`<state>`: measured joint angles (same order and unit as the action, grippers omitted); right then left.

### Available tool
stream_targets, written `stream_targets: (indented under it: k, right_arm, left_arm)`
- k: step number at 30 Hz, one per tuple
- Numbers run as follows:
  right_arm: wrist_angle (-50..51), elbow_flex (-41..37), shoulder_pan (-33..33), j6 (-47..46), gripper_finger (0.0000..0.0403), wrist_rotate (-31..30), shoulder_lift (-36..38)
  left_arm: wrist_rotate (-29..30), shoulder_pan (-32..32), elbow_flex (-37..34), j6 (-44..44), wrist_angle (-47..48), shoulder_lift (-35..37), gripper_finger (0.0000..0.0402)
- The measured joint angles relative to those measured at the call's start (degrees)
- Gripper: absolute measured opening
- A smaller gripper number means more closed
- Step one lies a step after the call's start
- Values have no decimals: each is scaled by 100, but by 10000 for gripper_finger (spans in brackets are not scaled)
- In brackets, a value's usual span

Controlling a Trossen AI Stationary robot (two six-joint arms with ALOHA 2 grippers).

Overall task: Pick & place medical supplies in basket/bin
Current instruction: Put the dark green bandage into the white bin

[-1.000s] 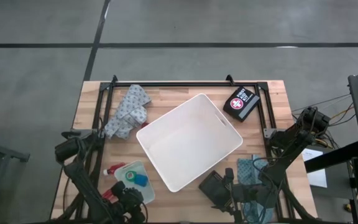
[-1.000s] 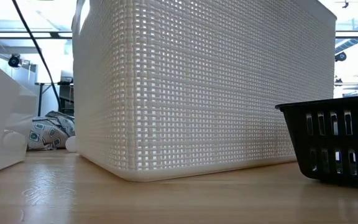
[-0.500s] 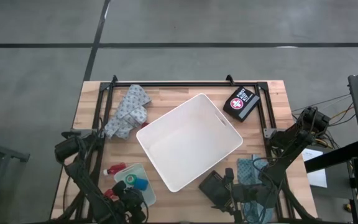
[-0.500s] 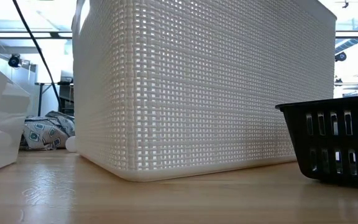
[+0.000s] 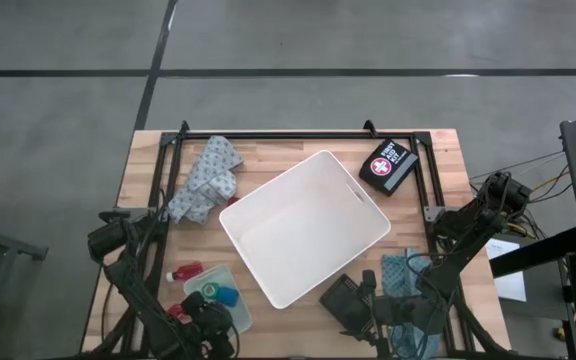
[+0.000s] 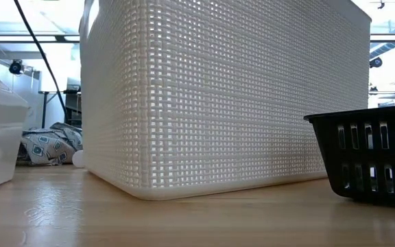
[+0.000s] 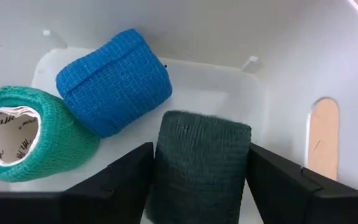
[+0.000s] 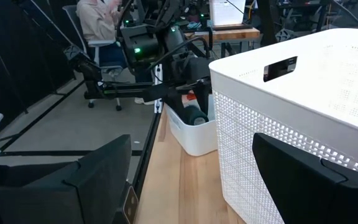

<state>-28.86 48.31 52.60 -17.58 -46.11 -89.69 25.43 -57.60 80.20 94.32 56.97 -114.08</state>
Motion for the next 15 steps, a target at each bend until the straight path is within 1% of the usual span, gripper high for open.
stream_targets:
  k: [8, 15]
  right_arm:
    - [0, 0, 0, 0, 329, 0, 2]
    - [0, 0, 0, 0, 329, 0, 2]
  left_arm:
    - [-1, 0, 0, 1, 2, 2, 291]
    - [-1, 0, 0, 2, 0, 2, 300]
